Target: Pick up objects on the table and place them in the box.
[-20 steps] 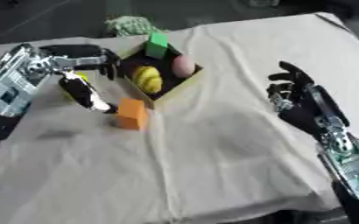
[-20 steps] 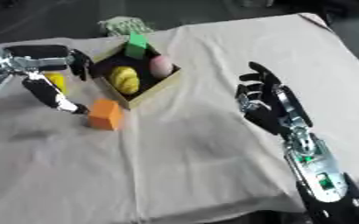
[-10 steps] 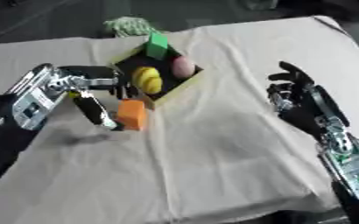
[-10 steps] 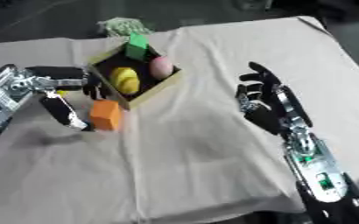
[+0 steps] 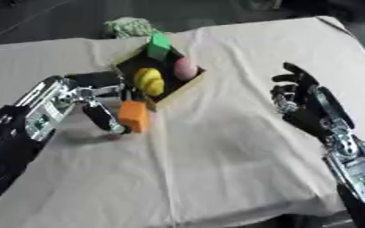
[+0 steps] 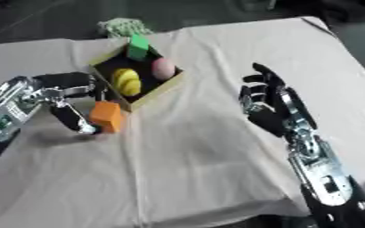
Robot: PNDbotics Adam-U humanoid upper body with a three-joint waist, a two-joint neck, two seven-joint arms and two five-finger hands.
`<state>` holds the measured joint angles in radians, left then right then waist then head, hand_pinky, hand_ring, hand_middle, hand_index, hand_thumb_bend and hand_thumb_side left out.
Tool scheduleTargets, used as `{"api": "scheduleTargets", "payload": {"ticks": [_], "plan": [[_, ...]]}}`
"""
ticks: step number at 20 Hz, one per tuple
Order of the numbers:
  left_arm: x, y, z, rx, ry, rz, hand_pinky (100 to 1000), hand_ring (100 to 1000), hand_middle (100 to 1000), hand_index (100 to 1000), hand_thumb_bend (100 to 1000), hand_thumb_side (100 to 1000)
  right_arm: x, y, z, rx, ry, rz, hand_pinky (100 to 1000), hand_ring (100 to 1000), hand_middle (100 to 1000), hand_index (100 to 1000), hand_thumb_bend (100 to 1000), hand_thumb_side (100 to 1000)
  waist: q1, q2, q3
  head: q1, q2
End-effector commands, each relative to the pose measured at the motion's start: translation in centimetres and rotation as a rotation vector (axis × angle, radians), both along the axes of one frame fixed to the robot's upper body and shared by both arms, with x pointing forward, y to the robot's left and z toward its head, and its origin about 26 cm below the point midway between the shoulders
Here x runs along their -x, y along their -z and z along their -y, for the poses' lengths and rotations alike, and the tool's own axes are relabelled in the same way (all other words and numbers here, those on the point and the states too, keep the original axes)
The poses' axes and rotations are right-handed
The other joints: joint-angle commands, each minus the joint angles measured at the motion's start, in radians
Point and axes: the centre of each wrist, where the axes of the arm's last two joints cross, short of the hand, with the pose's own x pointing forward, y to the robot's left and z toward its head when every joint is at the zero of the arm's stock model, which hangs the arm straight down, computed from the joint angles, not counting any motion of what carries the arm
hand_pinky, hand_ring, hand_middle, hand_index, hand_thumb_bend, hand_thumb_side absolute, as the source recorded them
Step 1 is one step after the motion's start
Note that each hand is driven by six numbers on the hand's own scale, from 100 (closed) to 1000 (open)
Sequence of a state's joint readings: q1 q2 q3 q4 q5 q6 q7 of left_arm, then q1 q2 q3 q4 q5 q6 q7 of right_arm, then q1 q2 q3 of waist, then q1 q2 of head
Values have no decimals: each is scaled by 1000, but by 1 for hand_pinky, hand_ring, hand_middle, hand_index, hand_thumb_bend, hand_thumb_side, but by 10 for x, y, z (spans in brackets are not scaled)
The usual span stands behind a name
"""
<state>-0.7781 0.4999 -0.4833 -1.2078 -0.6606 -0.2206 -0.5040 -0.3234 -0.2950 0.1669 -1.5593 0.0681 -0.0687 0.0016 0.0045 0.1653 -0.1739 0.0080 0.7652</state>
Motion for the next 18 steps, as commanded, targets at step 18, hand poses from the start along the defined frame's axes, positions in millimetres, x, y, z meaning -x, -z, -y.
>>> {"api": "scheduleTargets", "payload": {"ticks": [18], "plan": [[-45,-72,8,208,-275,467,554,456,442,655,402,177,-6,-13,-9,9,-52,33,663,708,760,968,100,314,0,6,-37,29,-14]]}}
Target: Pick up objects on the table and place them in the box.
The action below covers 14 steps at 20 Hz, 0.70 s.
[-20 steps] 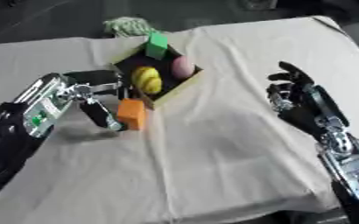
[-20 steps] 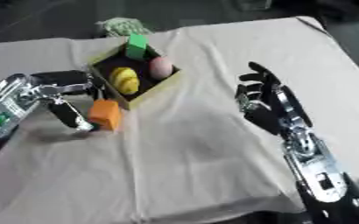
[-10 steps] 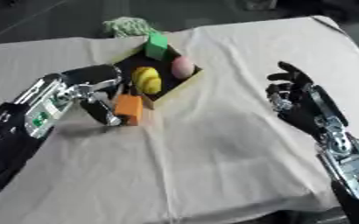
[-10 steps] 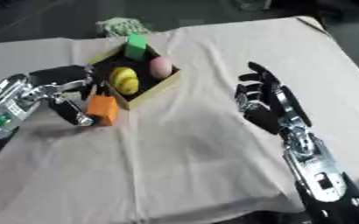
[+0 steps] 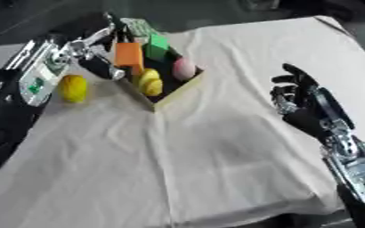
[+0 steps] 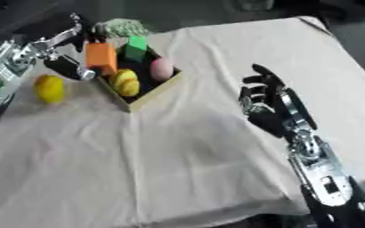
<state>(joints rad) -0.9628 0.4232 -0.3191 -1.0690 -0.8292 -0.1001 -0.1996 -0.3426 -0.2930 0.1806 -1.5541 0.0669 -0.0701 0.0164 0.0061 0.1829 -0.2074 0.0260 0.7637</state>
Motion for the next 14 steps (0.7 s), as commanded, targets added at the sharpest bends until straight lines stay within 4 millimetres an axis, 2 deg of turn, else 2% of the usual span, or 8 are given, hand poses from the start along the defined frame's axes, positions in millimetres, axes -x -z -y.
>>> {"api": "scheduleTargets", "payload": {"ticks": [1,6,8,10,14], "plan": [[-12,-3,3,20,-53,72,563,469,457,667,430,204,-3,-11,-4,0,-26,29,663,708,760,968,100,315,-1,-8,-9,14,-15],[-22,10,14,47,-89,111,634,557,529,737,518,298,-5,-14,-10,-5,-51,37,663,708,761,968,100,316,-2,4,-27,24,-22],[-23,15,15,55,-99,120,670,612,584,778,597,363,-5,-15,-11,-5,-55,38,663,708,761,968,100,316,-2,5,-29,23,-22],[-23,17,15,51,-102,121,700,666,639,812,723,455,-5,-15,-11,-5,-55,39,663,708,761,968,100,316,-1,6,-29,20,-21],[-23,16,8,44,-119,123,729,718,705,854,819,520,-5,-14,-10,-5,-49,39,662,708,761,968,100,317,-1,4,-27,10,-21]]}}
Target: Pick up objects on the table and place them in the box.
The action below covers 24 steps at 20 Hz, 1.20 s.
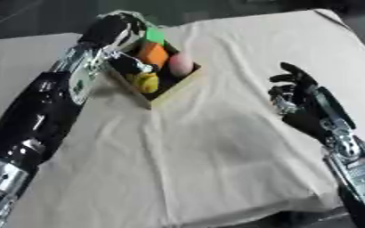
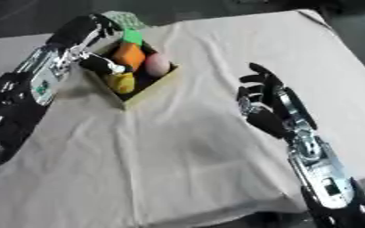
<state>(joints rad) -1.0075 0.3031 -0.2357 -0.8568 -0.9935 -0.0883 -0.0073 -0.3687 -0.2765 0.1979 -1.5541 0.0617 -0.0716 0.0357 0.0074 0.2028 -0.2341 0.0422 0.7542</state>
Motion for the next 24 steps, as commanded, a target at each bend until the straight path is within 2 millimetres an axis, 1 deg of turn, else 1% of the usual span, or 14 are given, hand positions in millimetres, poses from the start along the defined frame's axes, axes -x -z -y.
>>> {"api": "scheduleTargets", "payload": {"ticks": [1,3,5,9,10,11,12,13,14,15,17,20,22,24], "plan": [[-2,-20,-8,5,-15,46,731,722,712,861,826,528,-1,-8,2,1,1,26,662,708,761,967,100,317,-2,-17,2,-9,-11],[0,-26,-13,24,-5,37,733,723,716,865,813,530,-1,-6,4,4,10,21,662,708,761,967,100,317,-2,-22,7,-17,-9],[4,-37,-19,35,23,36,730,713,707,859,793,518,0,-5,6,5,17,18,662,708,762,967,100,317,-1,-28,14,-23,-7],[10,-48,-20,56,43,20,730,713,707,859,793,518,0,-4,7,7,20,18,662,708,762,967,100,317,0,-30,16,-25,-6],[12,-48,-21,52,48,14,712,660,650,823,578,374,1,-2,9,10,26,13,662,708,762,967,100,319,5,-36,22,-28,-4],[14,-47,-26,39,58,5,713,661,651,823,575,371,2,1,13,17,39,1,662,708,762,967,100,319,9,-48,38,-38,4],[18,-47,-32,24,69,-3,718,666,659,828,538,337,4,4,17,21,53,-6,662,708,762,967,100,319,11,-55,60,-50,9],[21,-46,-40,12,76,-17,719,667,661,829,534,335,5,6,21,23,65,-10,662,708,762,967,100,319,12,-60,76,-60,12],[23,-41,-51,-2,70,-41,724,673,678,840,496,313,6,7,23,25,73,-14,662,708,762,967,100,319,12,-63,87,-65,14],[25,-35,-65,-19,53,-72,725,675,680,841,489,306,6,9,24,28,77,-17,662,708,762,967,100,319,12,-66,93,-66,15],[28,-22,-95,-56,-3,-142,730,683,696,849,466,285,7,10,26,31,79,-20,662,708,762,967,100,319,12,-69,97,-64,16],[34,-11,-135,-80,-96,-230,729,684,698,849,429,241,6,9,24,30,75,-19,661,708,762,966,100,320,9,-68,94,-59,16],[36,-3,-149,-77,-142,-288,732,691,706,853,427,235,6,9,24,29,73,-19,661,708,762,966,100,320,7,-67,93,-58,16],[36,3,-157,-78,-174,-340,733,694,710,855,427,231,6,9,24,27,74,-19,661,709,762,966,100,321,4,-67,92,-57,16]]}}
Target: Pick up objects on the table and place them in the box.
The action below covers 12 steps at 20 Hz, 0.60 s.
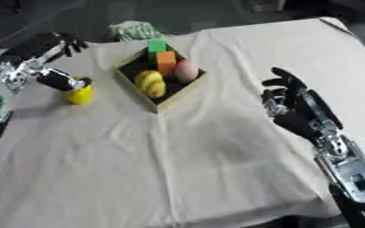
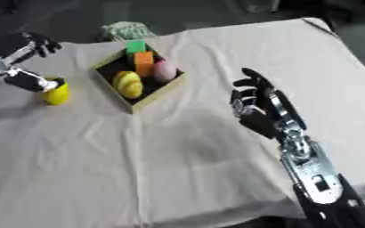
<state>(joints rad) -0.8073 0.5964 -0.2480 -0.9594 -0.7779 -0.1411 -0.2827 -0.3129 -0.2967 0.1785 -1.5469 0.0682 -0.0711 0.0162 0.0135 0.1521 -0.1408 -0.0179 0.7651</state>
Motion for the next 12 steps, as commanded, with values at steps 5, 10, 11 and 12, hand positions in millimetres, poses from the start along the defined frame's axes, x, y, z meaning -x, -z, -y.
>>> {"api": "scheduleTargets", "payload": {"ticks": [5,10,11,12], "plan": [[0,-7,-22,-16,-71,-104,735,701,726,864,452,237,-2,-8,5,13,9,23,661,709,763,966,100,321,-8,-17,-3,2,5],[-2,-14,-12,1,-57,-111,754,731,763,897,590,324,-2,-7,5,9,9,20,661,709,763,966,100,322,-13,-17,-7,3,5],[-3,-14,-10,5,-54,-104,757,735,767,901,601,330,-2,-7,5,8,9,20,661,709,763,966,100,322,-13,-17,-8,4,5],[-3,-14,-8,8,-52,-99,761,740,773,907,630,351,-2,-7,5,8,9,19,661,709,763,966,100,323,-13,-17,-8,4,5]]}}
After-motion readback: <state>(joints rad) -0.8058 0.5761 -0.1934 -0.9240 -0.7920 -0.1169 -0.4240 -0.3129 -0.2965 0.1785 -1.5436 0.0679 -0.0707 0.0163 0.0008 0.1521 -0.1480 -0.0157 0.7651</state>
